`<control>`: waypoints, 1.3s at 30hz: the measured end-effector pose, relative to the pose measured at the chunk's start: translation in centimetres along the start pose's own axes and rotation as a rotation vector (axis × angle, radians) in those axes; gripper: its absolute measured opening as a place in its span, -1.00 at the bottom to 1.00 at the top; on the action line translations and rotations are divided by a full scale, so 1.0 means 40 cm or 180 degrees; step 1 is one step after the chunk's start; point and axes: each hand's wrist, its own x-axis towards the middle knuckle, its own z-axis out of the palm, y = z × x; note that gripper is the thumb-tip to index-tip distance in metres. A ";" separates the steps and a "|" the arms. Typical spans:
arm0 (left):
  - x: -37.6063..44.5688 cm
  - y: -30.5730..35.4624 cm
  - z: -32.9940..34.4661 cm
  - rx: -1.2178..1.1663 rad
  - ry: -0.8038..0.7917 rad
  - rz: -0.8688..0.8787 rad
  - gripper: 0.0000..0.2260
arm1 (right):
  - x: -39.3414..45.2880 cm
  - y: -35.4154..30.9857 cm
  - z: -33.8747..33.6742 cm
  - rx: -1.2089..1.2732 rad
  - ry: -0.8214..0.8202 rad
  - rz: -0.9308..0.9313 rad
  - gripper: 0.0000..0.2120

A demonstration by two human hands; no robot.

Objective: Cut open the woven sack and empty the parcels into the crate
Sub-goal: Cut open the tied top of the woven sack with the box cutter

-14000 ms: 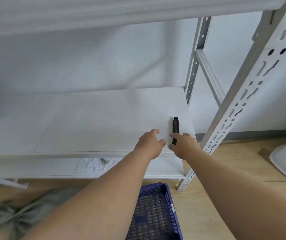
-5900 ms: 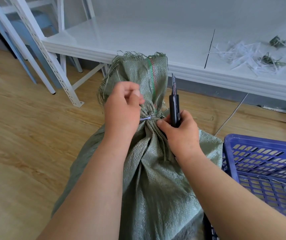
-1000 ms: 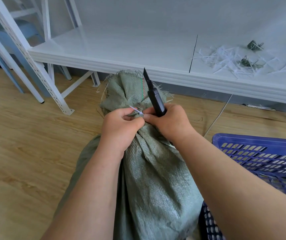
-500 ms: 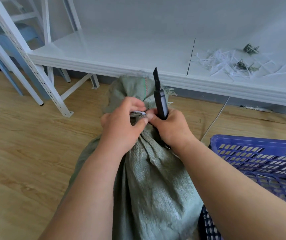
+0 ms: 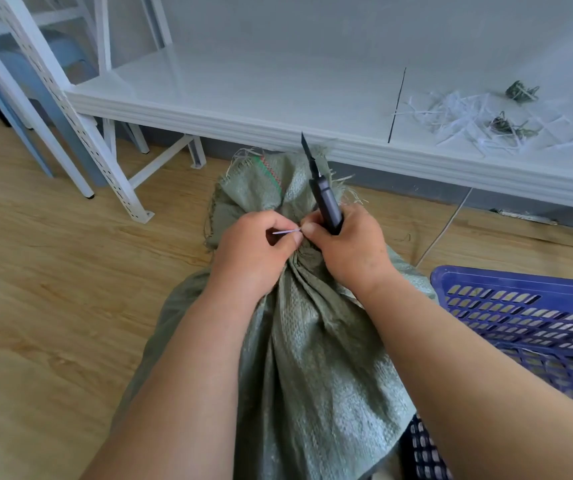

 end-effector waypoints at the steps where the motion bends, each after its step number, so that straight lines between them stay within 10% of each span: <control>1: -0.002 0.001 0.009 0.0054 0.0206 0.0055 -0.97 | 0.001 -0.005 0.000 0.0077 -0.0027 0.0056 -0.93; 11: 0.015 -0.022 0.036 0.0386 0.0927 0.0203 -0.89 | -0.051 -0.054 -0.054 0.0056 -0.0395 0.0795 -0.43; 17: 0.021 -0.024 0.036 0.0382 0.1018 0.0194 -0.92 | -0.109 -0.042 -0.023 0.0160 -0.0378 0.0610 -0.83; 39: 0.020 -0.023 0.025 0.0242 0.0902 0.0126 -0.97 | -0.156 -0.027 -0.005 -0.1017 -0.0523 0.0124 -0.62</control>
